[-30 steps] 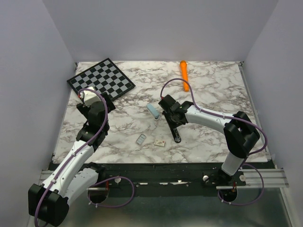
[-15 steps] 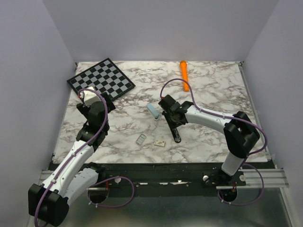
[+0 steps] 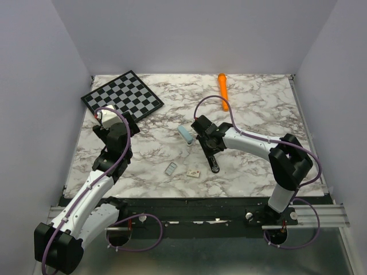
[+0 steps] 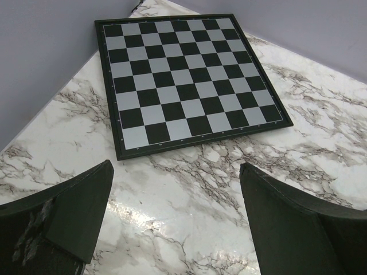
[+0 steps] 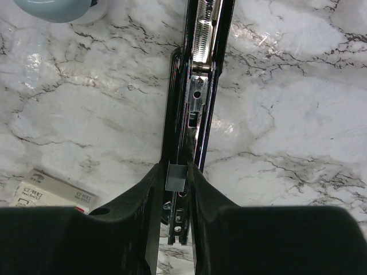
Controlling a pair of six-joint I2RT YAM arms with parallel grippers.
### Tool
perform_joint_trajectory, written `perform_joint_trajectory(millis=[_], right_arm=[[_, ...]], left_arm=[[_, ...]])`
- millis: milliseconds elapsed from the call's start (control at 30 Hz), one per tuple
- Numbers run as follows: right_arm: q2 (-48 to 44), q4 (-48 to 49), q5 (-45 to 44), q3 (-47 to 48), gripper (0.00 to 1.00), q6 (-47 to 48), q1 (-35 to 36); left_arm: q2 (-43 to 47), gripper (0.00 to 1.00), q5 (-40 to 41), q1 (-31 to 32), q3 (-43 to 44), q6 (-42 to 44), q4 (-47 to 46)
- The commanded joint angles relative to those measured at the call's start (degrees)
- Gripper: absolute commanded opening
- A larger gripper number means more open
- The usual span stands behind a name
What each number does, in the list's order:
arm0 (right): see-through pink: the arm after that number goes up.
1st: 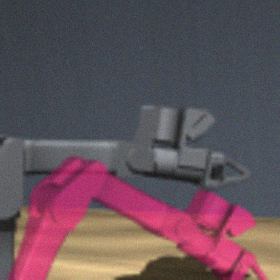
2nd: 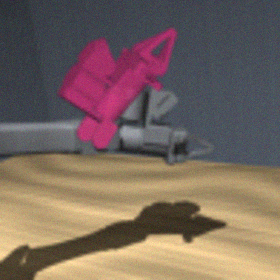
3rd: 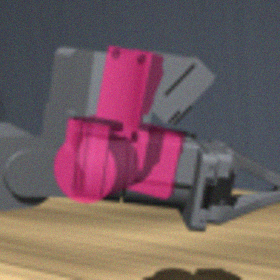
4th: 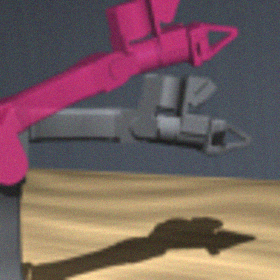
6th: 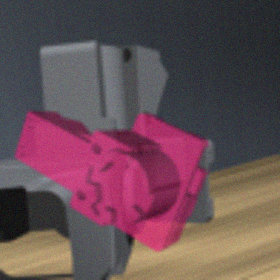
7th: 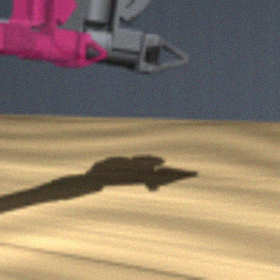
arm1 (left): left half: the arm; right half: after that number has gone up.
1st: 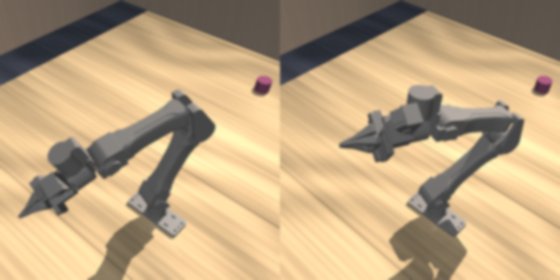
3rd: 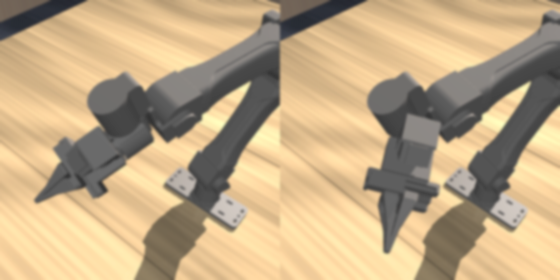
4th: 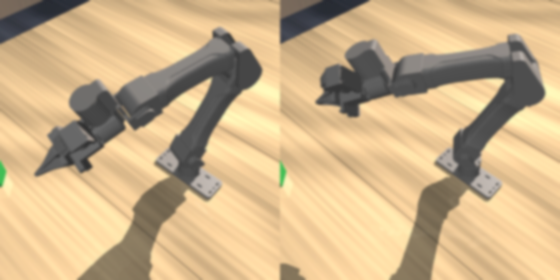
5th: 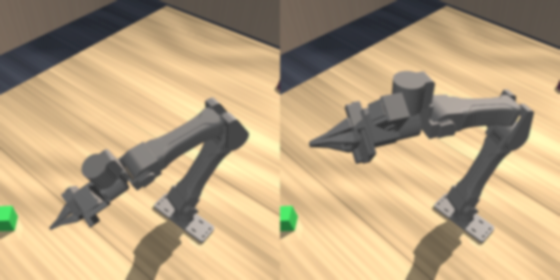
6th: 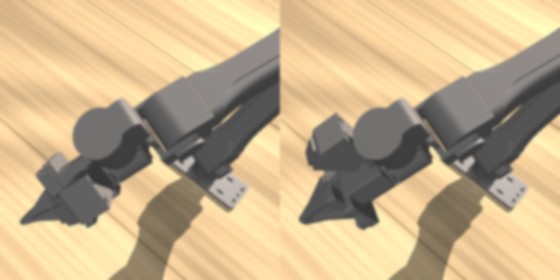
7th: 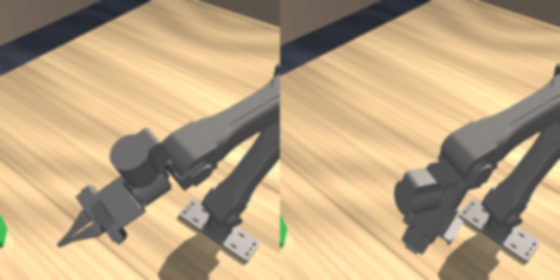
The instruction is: Load the staples into the stapler
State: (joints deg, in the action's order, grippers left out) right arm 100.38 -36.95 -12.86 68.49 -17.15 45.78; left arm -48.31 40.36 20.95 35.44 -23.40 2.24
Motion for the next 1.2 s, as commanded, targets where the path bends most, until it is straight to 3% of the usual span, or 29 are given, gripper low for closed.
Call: perform_joint_trajectory(millis=[0, 333, 733, 1167], right_arm=[[1.8, -1.6, -1.1, 2.0, 0.31, -1.3, 0.5], [2.9, -2.6, -1.3, 2.9, 0.30, -2.3, 0.4], [-0.2, -2.7, -2.2, 2.3, 0.21, -2.5, 0.5], [-9.8, 8.3, -5.5, -6.9, 0.19, -1.7, 0.5]], left_arm=[[0.9, 0.99, -0.7, -0.4, 0.1, 0.2, -1.3], [0.8, 0.99, -0.8, -0.4, 0.1, 0.3, -1.4], [0.8, 0.99, -0.8, -0.4, 0.0, 0.3, -1.4], [0.2, 0.99, -0.7, -0.4, 0.2, 0.1, -1.2]])
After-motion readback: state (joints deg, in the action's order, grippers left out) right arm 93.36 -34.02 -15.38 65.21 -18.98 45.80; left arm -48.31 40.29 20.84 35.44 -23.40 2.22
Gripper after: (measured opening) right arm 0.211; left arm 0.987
